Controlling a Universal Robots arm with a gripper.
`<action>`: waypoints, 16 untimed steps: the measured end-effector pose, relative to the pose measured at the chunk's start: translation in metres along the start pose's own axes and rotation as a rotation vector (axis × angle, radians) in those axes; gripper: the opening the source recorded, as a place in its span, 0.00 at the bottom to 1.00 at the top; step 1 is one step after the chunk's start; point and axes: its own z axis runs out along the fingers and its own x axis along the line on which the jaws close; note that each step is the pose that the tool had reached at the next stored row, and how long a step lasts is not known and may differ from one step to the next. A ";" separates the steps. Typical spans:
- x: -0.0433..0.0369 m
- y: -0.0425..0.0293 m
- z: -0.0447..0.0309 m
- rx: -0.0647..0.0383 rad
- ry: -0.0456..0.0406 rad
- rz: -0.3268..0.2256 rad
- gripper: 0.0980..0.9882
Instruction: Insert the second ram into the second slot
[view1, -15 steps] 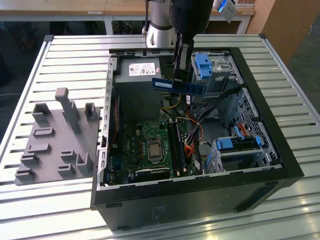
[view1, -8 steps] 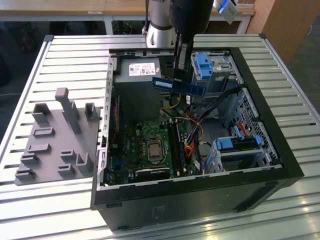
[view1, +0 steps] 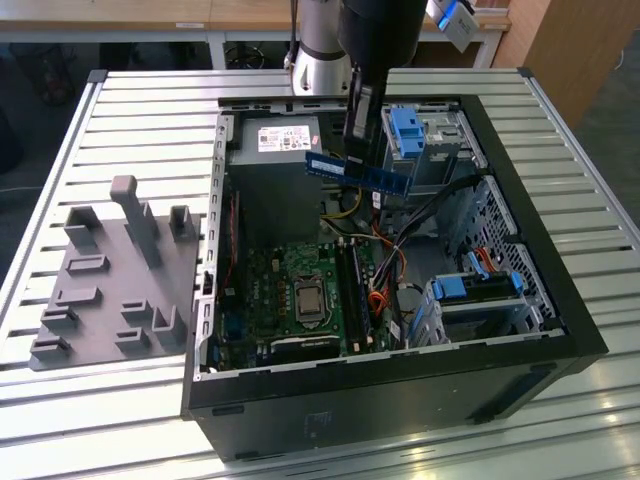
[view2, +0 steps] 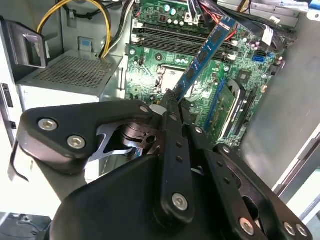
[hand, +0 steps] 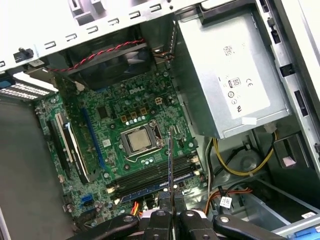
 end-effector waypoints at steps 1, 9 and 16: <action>0.0000 0.0000 0.0000 0.000 -0.0003 0.008 0.04; 0.0000 0.0000 0.0002 0.000 -0.0027 0.072 0.04; 0.0000 0.0000 0.0005 0.001 -0.0054 0.154 0.04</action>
